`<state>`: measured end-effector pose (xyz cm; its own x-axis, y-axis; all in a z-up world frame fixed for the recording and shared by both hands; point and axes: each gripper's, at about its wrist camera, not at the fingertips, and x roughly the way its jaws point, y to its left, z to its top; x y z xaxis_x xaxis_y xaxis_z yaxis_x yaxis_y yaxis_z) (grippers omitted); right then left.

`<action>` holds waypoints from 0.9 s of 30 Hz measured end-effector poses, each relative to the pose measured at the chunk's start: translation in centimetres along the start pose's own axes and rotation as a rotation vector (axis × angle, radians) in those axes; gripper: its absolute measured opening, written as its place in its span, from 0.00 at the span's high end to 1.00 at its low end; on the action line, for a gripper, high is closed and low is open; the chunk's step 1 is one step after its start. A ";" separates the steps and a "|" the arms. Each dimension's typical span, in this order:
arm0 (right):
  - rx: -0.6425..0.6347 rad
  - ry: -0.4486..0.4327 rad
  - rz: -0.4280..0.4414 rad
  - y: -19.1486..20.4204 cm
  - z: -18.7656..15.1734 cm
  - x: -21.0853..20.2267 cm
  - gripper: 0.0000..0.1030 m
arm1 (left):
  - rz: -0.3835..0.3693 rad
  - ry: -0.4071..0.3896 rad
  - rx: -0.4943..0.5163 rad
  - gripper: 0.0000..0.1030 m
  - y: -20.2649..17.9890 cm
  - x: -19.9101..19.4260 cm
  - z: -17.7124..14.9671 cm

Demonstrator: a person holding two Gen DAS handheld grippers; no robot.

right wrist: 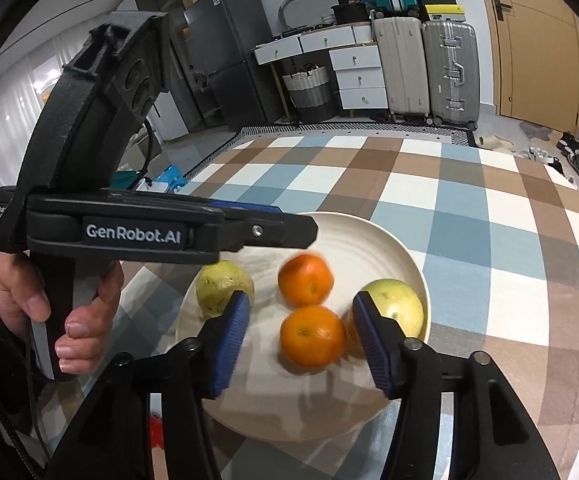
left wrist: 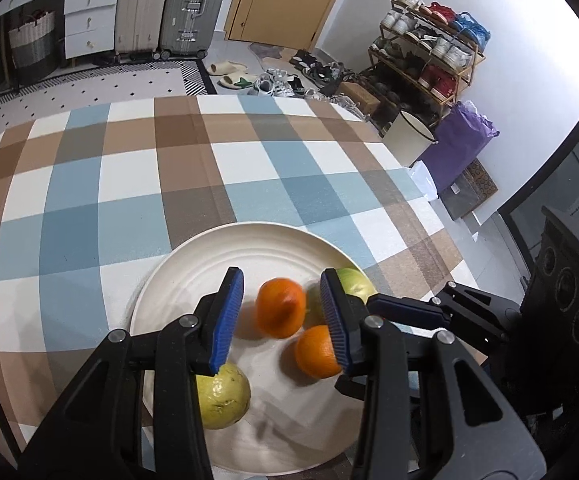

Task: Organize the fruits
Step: 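Carry both oranges onto the cream plate and open both tools, then withdraw both tools from the plate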

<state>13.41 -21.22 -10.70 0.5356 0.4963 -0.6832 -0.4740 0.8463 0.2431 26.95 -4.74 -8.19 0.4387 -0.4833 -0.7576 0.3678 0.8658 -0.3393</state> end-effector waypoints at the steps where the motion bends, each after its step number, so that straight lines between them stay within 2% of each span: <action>1: 0.001 -0.002 -0.003 0.0 0.0 -0.1 0.43 | 0.001 -0.002 -0.001 0.65 -0.1 -0.2 0.0; 10: 0.008 -0.062 -0.010 0.4 -0.3 -3.1 0.37 | 0.017 -0.054 -0.026 0.65 -0.3 -3.8 -0.6; 16: 0.011 -0.096 -0.013 1.4 -0.6 -5.2 0.34 | 0.049 -0.078 -0.020 0.64 -1.4 -6.6 -2.4; 19: 0.009 -0.101 -0.043 2.1 -0.6 -6.1 0.31 | 0.066 -0.091 -0.006 0.64 -2.1 -8.1 -3.4; 21: 0.007 -0.114 -0.048 2.6 -0.8 -7.0 0.31 | 0.085 -0.101 -0.004 0.52 -2.6 -9.3 -4.1; 23: 0.007 -0.130 -0.048 3.1 -1.1 -7.9 0.30 | 0.098 -0.124 -0.005 0.46 -3.0 -10.5 -4.9; 27: 0.000 -0.167 -0.057 4.3 -1.9 -9.7 0.22 | 0.112 -0.146 0.006 0.44 -4.0 -12.6 -6.6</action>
<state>4.89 -22.80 -4.30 0.6700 0.4729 -0.5723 -0.4395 0.8739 0.2075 14.51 -1.25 -0.94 0.5917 -0.3981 -0.7010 0.3147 0.9146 -0.2538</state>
